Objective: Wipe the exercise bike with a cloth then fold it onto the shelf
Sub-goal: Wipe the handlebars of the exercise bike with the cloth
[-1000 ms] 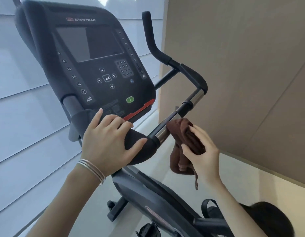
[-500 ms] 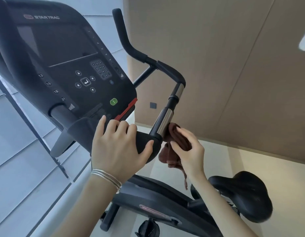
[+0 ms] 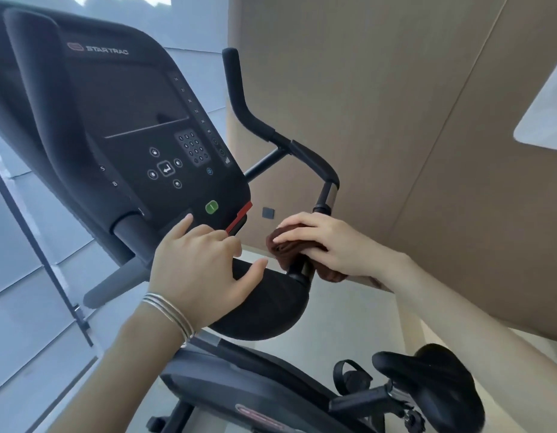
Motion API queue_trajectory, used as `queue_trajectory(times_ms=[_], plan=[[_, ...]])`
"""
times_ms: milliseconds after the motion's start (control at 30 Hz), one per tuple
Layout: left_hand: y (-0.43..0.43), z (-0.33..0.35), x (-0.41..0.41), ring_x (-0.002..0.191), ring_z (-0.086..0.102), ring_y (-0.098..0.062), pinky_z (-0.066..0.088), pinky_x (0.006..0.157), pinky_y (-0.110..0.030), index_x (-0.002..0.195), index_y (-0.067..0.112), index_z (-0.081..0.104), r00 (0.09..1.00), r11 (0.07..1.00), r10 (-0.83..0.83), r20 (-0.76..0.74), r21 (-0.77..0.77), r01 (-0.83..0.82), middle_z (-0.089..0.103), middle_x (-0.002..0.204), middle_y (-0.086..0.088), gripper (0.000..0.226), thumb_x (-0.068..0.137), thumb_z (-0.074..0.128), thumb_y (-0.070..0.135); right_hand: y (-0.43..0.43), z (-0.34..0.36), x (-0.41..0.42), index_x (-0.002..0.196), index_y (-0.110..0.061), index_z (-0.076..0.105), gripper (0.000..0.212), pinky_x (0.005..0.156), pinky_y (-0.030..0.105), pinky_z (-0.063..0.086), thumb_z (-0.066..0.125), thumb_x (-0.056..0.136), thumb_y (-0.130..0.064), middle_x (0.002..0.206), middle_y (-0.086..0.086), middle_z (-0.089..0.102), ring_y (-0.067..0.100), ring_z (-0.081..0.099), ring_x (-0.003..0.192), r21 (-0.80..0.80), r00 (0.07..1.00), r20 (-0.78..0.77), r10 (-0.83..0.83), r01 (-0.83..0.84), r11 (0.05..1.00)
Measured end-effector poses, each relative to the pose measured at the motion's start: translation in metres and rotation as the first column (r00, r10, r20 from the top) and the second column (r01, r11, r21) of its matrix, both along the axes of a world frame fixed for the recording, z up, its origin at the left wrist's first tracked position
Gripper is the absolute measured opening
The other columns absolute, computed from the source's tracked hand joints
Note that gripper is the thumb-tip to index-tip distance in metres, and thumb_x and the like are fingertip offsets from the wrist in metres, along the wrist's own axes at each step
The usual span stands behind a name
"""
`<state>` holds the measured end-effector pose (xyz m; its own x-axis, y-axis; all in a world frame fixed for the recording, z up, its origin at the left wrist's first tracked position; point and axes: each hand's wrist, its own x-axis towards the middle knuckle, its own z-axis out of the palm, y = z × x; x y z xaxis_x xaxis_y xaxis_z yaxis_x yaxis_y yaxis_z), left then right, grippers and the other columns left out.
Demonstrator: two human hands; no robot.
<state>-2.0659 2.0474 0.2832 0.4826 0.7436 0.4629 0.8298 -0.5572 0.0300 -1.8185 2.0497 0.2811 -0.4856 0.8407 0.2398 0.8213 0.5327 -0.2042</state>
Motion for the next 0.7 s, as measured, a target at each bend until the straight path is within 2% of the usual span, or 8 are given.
queue_trajectory(times_ms=[100,167,233,333,400,467,600,700], plan=[[0.003,0.001,-0.005,0.082,0.065,-0.011,0.034,0.106,-0.034,0.073,0.027,0.072,0.999,0.999,0.035,-0.016,-0.025,-0.036,0.069,0.07,0.011,0.074,0.078,0.009,0.064,0.015,0.011,0.009,0.126,-0.026,0.055,0.039,0.107,0.033,0.039,0.045,0.095,-0.006,0.136,-0.005,0.048,0.019,0.045,0.12,-0.023,0.984,0.157,-0.079,0.084,0.996],[0.004,0.0,-0.007,0.078,0.064,-0.01,0.033,0.105,-0.032,0.069,0.025,0.071,0.998,0.998,0.052,-0.036,-0.028,-0.053,0.067,0.065,0.01,0.079,0.076,0.002,0.064,0.022,0.02,0.011,0.127,-0.024,0.056,0.039,0.107,0.039,0.04,0.044,0.095,-0.005,0.136,-0.003,0.048,0.02,0.045,0.122,-0.044,0.967,0.194,-0.163,0.175,0.984],[0.004,-0.002,-0.008,0.075,0.063,-0.01,0.034,0.103,-0.031,0.067,0.024,0.07,0.999,0.998,0.047,-0.02,-0.029,-0.048,0.066,0.063,0.01,0.081,0.075,0.0,0.064,0.02,0.022,0.007,0.125,-0.023,0.058,0.038,0.108,0.037,0.039,0.047,0.094,-0.004,0.135,-0.002,0.049,0.019,0.046,0.123,-0.068,0.968,0.196,-0.159,0.175,0.982],[0.004,-0.003,-0.009,0.072,0.063,-0.008,0.036,0.101,-0.029,0.068,0.024,0.07,0.999,0.999,0.035,0.014,-0.023,-0.034,0.066,0.062,0.011,0.08,0.077,0.002,0.064,0.003,0.019,0.0,0.125,-0.027,0.057,0.039,0.106,0.017,0.036,0.054,0.091,-0.007,0.133,-0.007,0.049,0.007,0.045,0.122,-0.165,0.991,0.116,-0.06,0.079,0.983],[0.005,-0.004,-0.008,0.068,0.062,-0.008,0.04,0.097,-0.029,0.066,0.024,0.07,0.998,1.0,0.025,0.051,-0.004,-0.024,0.065,0.059,0.011,0.077,0.079,0.006,0.063,-0.003,0.018,-0.002,0.126,-0.03,0.055,0.039,0.105,0.012,0.034,0.053,0.093,-0.01,0.134,-0.01,0.047,0.004,0.044,0.123,-0.22,0.996,0.092,-0.021,0.041,0.975],[0.004,-0.004,-0.007,0.064,0.061,-0.008,0.042,0.095,-0.03,0.064,0.023,0.07,0.997,1.0,0.023,0.074,-0.005,-0.022,0.064,0.057,0.011,0.075,0.079,0.009,0.062,0.004,0.018,-0.002,0.126,-0.031,0.055,0.037,0.105,0.017,0.036,0.048,0.095,-0.011,0.134,-0.01,0.047,0.006,0.043,0.123,-0.231,0.992,0.121,-0.031,0.058,0.971],[0.004,-0.003,-0.007,0.062,0.06,-0.008,0.043,0.089,-0.028,0.062,0.023,0.07,0.997,1.0,0.023,0.08,0.002,-0.023,0.063,0.055,0.011,0.071,0.082,0.014,0.061,0.036,0.023,-0.002,0.123,-0.034,0.055,0.033,0.097,0.036,0.044,0.043,0.097,-0.018,0.131,-0.012,0.047,0.013,0.042,0.115,-0.137,0.929,0.346,-0.131,0.188,0.973],[0.002,-0.002,-0.007,0.063,0.061,-0.01,0.043,0.092,-0.029,0.063,0.022,0.071,0.996,1.0,0.03,0.085,-0.001,-0.03,0.063,0.056,0.009,0.066,0.082,0.02,0.06,0.051,0.028,0.005,0.123,-0.029,0.057,0.032,0.102,0.042,0.041,0.041,0.098,-0.016,0.13,-0.009,0.048,0.016,0.043,0.116,-0.158,0.912,0.364,-0.19,0.262,0.952]])
